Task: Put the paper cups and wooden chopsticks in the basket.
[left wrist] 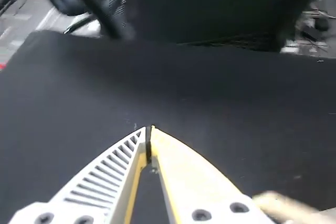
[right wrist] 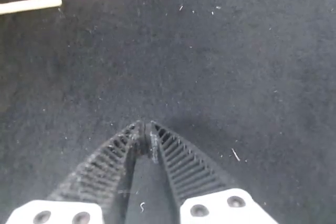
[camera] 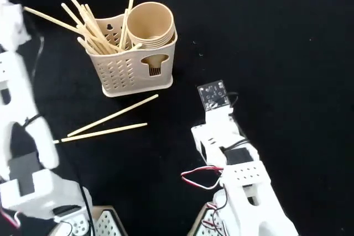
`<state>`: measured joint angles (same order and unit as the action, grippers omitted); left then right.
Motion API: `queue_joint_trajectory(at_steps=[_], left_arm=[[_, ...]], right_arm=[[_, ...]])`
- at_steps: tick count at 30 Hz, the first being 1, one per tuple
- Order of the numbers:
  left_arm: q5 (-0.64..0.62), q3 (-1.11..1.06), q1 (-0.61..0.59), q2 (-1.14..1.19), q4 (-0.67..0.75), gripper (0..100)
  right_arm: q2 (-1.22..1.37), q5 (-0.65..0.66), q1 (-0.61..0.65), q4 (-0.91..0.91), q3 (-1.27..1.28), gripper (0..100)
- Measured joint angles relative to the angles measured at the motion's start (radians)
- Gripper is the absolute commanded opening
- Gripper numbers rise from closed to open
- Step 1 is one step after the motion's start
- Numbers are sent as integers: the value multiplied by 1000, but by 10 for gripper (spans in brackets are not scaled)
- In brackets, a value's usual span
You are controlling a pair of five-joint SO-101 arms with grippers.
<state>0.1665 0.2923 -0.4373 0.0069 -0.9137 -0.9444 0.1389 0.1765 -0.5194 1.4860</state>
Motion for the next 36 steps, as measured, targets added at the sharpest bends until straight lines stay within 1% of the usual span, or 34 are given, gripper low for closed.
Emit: queue_joint_trajectory(at_steps=[5, 8, 12, 16, 23, 26, 28, 32, 34, 36], left_arm=[[-133, 103, 138, 6, -9, 33], [-160, 141, 206, 6, -17, 33], [-167, 199, 264, 8, -118, 33], [-169, 259, 310, 14, -216, 33], [-169, 261, 342, 15, -229, 33], [-169, 305, 339, 17, -269, 33], [-169, 367, 322, 15, -338, 34], [-157, 473, 269, 14, -548, 34], [-98, 494, 253, 14, -660, 43], [-18, 496, 245, 14, -775, 82]], right_arm=[[0, 0, 2, 2, 0, 13], [0, 0, 2, 2, 0, 14], [0, 0, 2, 2, 0, 14], [0, 0, 2, 2, 0, 14], [0, 0, 2, 2, 0, 14], [0, 0, 2, 2, 0, 14], [0, 0, 2, 2, 0, 14], [0, 0, 2, 2, 0, 14], [0, 0, 2, 2, 0, 14], [0, 0, 2, 2, 0, 14]])
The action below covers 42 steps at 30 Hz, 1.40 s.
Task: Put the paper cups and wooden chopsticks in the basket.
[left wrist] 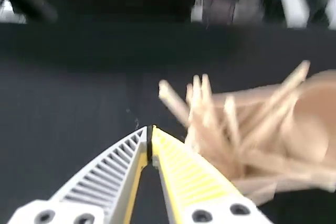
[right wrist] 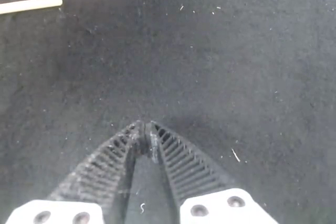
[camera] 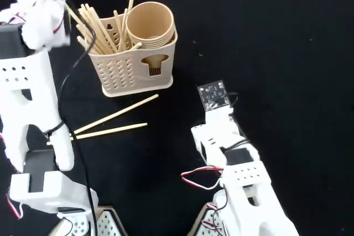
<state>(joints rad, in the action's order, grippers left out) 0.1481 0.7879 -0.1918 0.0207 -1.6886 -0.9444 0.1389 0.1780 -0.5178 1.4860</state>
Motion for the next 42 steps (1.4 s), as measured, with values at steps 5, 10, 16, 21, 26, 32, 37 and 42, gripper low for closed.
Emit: queue_joint_trajectory(at_steps=[5, 10, 16, 21, 26, 32, 37, 42], left_arm=[[198, -235, -46, -28, -61, 167], [459, -568, -52, -75, -58, 161], [661, -875, -52, -157, 8, 163], [701, -1114, -52, -158, 173, 188], [747, -1315, -29, -193, 394, 248], [760, -1438, 46, -195, 526, 250], [767, -1456, 86, -180, 532, 249], [812, -1475, 84, -178, 523, 249]], right_arm=[[0, 0, 0, 0, 0, 14], [0, 0, 0, 0, 0, 14], [0, 0, 0, 0, 0, 14], [0, 0, 0, 0, 0, 14], [0, 0, 0, 0, 0, 14], [0, 0, 0, 0, 0, 14], [0, 0, -2, 15, 6, 14], [0, 0, 0, 15, 6, 14]])
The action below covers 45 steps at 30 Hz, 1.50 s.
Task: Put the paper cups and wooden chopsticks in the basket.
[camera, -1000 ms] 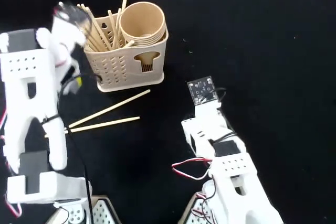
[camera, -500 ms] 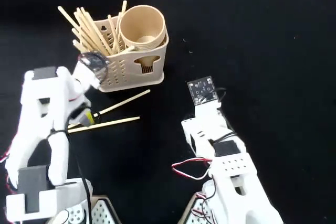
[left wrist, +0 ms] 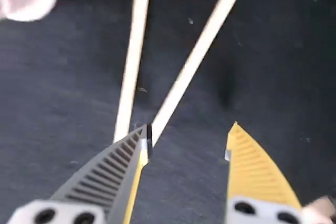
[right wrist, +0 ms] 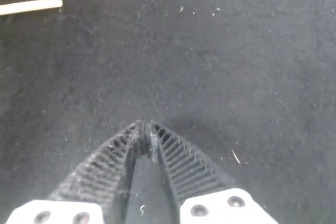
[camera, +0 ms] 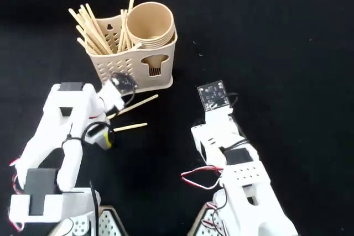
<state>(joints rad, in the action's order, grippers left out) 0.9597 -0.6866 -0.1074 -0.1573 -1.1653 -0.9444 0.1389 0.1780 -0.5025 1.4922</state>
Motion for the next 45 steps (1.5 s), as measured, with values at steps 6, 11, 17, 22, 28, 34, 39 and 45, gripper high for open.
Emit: queue_joint_trajectory(at_steps=[6, 11, 17, 22, 28, 34, 39, 45], left_arm=[[17, 2, -69, 0, 17, 251], [55, -15, -166, 0, 69, 251], [64, -124, -210, -3, 222, 256], [69, -155, -229, -11, 305, 278], [74, -155, -245, -11, 308, 278], [109, -157, -247, -15, 318, 278], [109, -157, -247, -15, 330, 278], [110, -157, -249, 68, 371, 278]], right_arm=[[0, 0, 0, 0, 0, 14], [0, 0, 0, 0, 0, 14], [0, 0, 0, 0, 0, 14], [0, 0, 0, 0, 0, 14], [0, 0, 0, 0, 0, 14], [0, 0, 0, 0, 0, 14], [0, 0, 0, 3, 3, 14], [0, 0, 0, 3, 3, 14]])
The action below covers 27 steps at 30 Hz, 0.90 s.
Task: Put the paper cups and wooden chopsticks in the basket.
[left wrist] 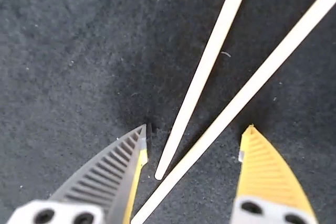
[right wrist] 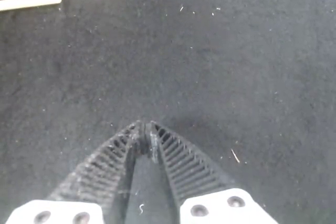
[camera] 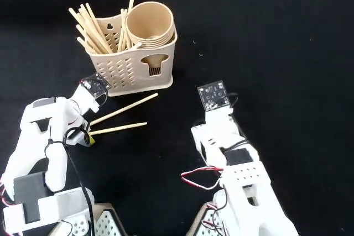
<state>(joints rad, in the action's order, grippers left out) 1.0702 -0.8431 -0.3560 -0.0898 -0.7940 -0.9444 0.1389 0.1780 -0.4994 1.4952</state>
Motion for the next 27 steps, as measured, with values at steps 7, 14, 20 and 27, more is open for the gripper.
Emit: queue_joint_trajectory(at_steps=[7, 14, 20, 27], left_arm=[[3, 14, -14, 20, -5, 278], [37, 58, -17, 32, -86, 230], [80, 44, -15, -54, -155, 203], [172, -81, -26, -195, -209, 202]], right_arm=[[0, 0, 0, 0, 0, 14], [0, 0, 0, 0, 0, 14], [0, 0, 0, 0, 0, 14], [0, 0, 0, 0, 0, 14]])
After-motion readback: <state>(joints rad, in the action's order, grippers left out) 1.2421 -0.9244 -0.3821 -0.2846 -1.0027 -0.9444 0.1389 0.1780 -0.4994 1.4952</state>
